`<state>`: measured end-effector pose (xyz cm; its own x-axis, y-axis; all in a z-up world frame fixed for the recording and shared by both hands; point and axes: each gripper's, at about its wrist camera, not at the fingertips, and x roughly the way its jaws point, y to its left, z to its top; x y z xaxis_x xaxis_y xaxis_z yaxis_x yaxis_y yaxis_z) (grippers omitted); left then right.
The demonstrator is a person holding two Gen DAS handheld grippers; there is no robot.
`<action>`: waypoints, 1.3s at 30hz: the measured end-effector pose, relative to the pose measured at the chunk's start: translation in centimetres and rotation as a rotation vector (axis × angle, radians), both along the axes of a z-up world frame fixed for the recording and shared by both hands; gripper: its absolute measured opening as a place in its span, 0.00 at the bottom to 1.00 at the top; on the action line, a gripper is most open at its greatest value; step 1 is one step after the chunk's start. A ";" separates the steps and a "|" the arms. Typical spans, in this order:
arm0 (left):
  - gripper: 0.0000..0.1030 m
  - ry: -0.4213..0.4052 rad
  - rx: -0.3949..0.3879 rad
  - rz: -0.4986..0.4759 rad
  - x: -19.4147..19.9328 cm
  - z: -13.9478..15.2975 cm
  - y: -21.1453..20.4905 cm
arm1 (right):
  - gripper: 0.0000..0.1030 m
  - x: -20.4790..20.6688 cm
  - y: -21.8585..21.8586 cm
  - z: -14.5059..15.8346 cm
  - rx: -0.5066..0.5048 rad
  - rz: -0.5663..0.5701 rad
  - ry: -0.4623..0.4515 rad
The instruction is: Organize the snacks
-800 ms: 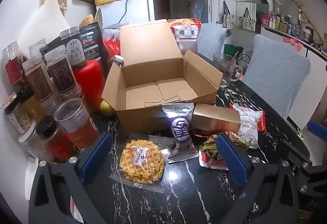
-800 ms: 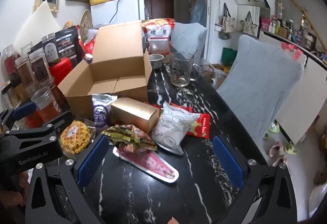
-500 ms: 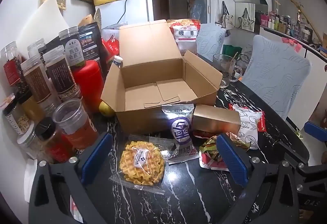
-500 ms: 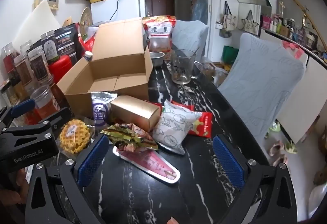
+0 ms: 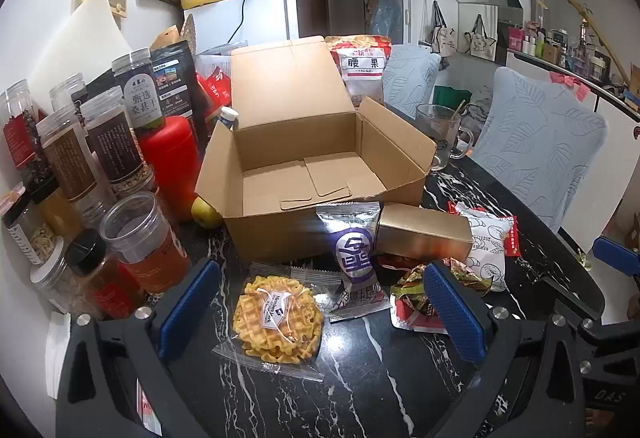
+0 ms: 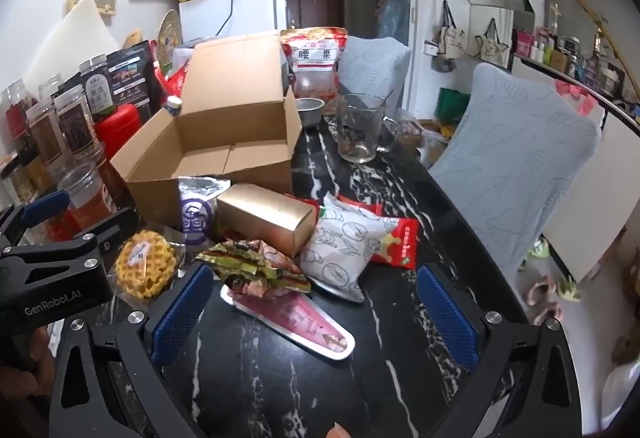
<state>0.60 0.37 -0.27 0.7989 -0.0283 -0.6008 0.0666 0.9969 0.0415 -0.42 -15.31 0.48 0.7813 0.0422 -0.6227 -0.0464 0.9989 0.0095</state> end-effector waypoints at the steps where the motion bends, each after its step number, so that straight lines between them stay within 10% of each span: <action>1: 1.00 0.001 -0.001 -0.001 0.0 0.0 0.0 | 1.00 0.0 0.0 0.0 0.001 0.000 0.000; 39: 1.00 0.021 -0.014 0.009 0.1 -0.3 0.7 | 1.00 -0.2 0.2 -0.1 -0.010 0.001 -0.005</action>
<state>0.71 1.11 -0.56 0.7863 -0.0296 -0.6172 0.0581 0.9980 0.0262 -0.58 -15.12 0.41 0.7845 0.0371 -0.6191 -0.0475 0.9989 -0.0003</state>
